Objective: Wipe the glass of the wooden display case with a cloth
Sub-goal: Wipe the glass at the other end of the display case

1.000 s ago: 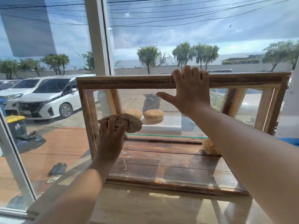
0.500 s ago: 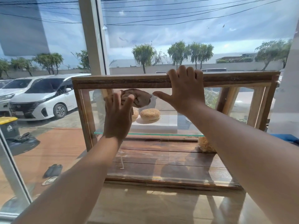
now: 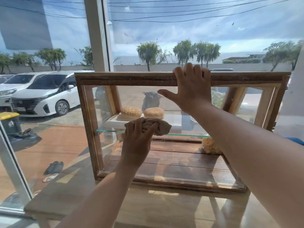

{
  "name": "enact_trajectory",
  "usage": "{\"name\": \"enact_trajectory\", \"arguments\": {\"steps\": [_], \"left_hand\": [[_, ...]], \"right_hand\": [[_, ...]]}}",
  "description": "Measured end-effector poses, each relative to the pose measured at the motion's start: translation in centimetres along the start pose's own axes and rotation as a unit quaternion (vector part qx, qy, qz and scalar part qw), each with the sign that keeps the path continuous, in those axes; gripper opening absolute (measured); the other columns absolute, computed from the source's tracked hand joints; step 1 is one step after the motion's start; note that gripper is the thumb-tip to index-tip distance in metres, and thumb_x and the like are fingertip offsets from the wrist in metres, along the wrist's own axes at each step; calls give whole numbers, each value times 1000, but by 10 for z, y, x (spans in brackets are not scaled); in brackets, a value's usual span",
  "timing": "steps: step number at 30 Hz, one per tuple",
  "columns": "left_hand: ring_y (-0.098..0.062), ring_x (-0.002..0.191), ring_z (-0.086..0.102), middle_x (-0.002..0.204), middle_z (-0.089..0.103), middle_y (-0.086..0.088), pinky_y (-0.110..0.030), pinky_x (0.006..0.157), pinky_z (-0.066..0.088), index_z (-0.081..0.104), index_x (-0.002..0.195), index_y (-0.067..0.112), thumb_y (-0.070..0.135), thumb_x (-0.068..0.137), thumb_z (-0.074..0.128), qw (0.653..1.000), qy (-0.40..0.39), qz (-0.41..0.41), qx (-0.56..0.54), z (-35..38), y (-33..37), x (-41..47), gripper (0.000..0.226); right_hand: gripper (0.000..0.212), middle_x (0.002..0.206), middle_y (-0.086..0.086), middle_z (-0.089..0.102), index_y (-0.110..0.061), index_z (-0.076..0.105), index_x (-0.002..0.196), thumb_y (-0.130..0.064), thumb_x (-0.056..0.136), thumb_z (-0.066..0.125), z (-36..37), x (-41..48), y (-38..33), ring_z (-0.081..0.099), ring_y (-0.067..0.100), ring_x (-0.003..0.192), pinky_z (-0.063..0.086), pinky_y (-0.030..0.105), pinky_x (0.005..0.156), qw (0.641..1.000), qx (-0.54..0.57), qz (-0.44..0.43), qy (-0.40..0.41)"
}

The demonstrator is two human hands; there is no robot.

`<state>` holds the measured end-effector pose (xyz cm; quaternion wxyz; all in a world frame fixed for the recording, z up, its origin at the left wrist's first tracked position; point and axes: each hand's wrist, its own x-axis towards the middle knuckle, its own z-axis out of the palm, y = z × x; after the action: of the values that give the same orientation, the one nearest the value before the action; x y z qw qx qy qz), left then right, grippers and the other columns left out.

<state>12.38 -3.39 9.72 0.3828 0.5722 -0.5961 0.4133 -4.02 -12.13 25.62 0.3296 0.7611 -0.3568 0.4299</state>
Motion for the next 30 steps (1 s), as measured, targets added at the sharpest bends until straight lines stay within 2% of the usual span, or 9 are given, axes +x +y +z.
{"name": "enact_trajectory", "arguments": {"steps": [4,8,11,14,16,19,22,26,30], "left_hand": [[-35,98,52,117,56,-14,-44,88,44,61,118,25,2,81,65,998,-16,51,17,14,-3,-29,44],[-33,88,52,117,55,-11,-41,79,45,63,112,24,2,76,67,995,-44,88,33,23,0,-66,43],[-32,85,51,110,57,-11,-44,78,44,64,113,20,14,80,67,994,-57,86,20,15,2,-60,34],[-30,85,48,107,57,-11,-41,75,41,59,118,18,25,84,65,996,-44,73,19,9,10,-30,35],[-29,85,48,105,57,-11,-39,73,40,53,118,16,20,84,64,998,-23,46,22,9,16,-7,35],[-31,90,51,111,59,-13,-41,74,44,54,120,14,11,83,64,1000,6,21,22,13,19,6,38],[-31,91,52,113,56,-13,-43,76,46,55,120,15,9,81,68,999,15,44,24,19,17,-20,41],[-28,86,54,109,58,-9,-40,71,41,62,110,19,8,76,74,995,-39,87,32,26,13,-69,37],[-25,87,55,106,63,-6,-38,74,41,66,107,19,7,78,71,990,-45,123,44,16,7,-53,31]], "right_hand": [[73,110,11,46,-18,46,115,-81,79,40,0,0,0,42,30,102,24,44,92,1000,1,0,-8],[72,109,11,46,-17,46,114,-81,80,39,-1,0,0,42,30,100,26,44,91,1000,-3,-1,-8],[72,109,11,46,-17,46,113,-81,81,39,1,-2,0,43,30,100,29,45,91,1000,-6,-2,-2],[72,108,11,47,-16,46,112,-81,80,40,1,0,0,43,30,99,29,45,91,1000,-5,-3,4],[72,107,11,46,-17,45,111,-82,80,39,0,1,0,43,30,99,29,45,90,1000,-7,-2,1],[72,108,10,45,-17,45,112,-82,80,39,0,0,0,43,29,100,30,45,91,1000,-9,-2,-6],[73,111,10,45,-18,44,114,-82,80,38,-1,0,0,42,29,101,30,45,92,1000,-10,-3,-14],[73,113,11,46,-17,45,114,-81,81,39,0,0,0,42,30,101,28,45,92,1000,-9,-4,-13],[73,112,11,46,-16,46,113,-81,81,39,1,0,1,42,30,101,29,45,92,1000,-7,-5,-6]]}}
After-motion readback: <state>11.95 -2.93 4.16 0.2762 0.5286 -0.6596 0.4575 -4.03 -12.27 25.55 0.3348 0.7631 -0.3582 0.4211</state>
